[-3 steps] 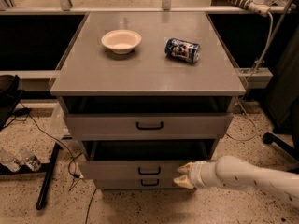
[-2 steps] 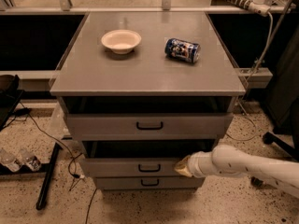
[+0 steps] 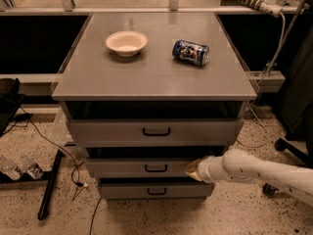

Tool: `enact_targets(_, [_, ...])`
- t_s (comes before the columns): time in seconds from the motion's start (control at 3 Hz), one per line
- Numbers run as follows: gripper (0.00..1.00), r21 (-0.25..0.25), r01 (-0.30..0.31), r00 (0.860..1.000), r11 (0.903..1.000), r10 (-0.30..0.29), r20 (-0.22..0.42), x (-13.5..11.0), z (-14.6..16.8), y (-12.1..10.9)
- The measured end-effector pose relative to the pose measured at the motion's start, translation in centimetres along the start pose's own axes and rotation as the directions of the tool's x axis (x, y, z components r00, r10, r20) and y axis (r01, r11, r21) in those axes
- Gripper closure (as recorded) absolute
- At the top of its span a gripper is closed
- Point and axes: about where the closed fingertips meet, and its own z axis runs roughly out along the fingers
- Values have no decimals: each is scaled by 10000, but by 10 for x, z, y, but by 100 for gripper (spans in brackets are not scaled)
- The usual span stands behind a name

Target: Close middle drawer

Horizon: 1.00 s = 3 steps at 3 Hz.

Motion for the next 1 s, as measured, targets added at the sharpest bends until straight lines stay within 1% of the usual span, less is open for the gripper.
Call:
enact_targets(0.33, [33,-550,121,9999,9984,-119,42,-1,-19,40])
enact_targets(0.67, [9,-1174,293,9995,9927,-280,128,-3,-36,85])
enact_targets(1.0, [0,-1237,282,9996,9919,-270,117,-2,-35,89])
